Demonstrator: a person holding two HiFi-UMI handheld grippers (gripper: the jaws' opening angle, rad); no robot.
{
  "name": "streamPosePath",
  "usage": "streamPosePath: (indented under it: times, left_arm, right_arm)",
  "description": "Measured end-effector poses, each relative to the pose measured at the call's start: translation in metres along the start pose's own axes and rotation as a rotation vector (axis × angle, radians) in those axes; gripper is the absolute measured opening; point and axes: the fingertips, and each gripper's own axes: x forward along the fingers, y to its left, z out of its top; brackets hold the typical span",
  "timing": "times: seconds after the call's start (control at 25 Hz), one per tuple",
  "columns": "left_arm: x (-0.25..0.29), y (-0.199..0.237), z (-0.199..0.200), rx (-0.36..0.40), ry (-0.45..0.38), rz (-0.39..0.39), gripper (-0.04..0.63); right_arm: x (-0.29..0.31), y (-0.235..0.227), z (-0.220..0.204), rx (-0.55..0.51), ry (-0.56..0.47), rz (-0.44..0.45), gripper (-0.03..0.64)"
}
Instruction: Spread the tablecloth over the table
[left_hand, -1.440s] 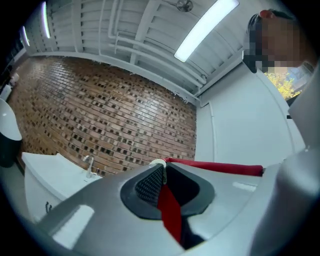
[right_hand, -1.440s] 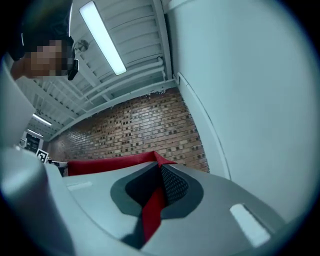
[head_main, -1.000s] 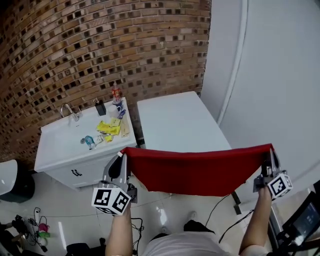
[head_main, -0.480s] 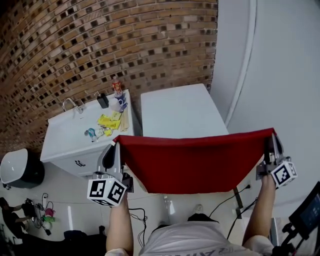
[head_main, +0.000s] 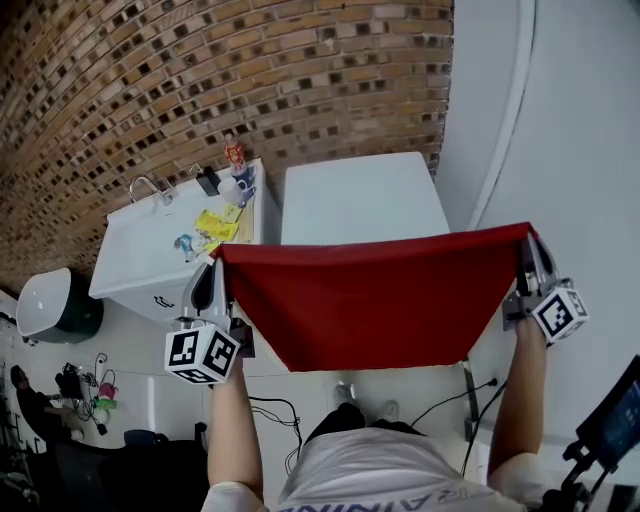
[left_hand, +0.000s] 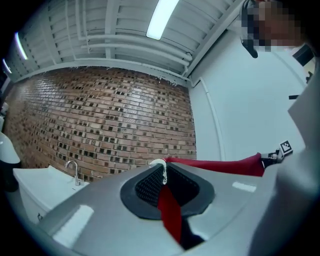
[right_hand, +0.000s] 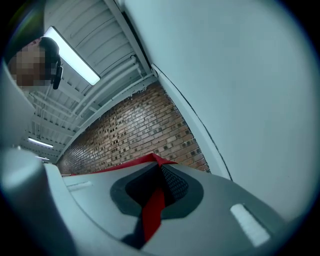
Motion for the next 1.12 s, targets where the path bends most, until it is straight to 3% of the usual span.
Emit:
streamPosePath:
  times: [0.28,0.44,0.64,0.88,1.12]
  left_arm:
    - [0.051,0.004,-0.023,0.008,0.019,-0.008,0.023]
    - [0.087,0.018,-0.039,0.028,0.038,0.004,0.023]
    - [0.136,0.044,-0.067,-0.002,0.088,0.005,0.023]
    - [0.182,0.066,-0.090,0.008,0.137,-0.015,0.023]
    - [0.219,0.074,-0.111,0.020,0.162,0.020,0.023]
  right_arm:
    - [0.047,-0.039,-0.018,0.026,0.030,-0.032,0.012]
    - [0.081,-0.045,-0.026,-0.041,0.058,-0.025,0.012]
    - [0.130,-0.057,-0.045,-0.127,0.122,-0.057,0.012]
    - [0.183,-0.072,-0.065,-0.166,0.179,-0.055,0.012]
    - [0.231,-0.097,-0.085,-0.157,0.242,-0.021,0.012]
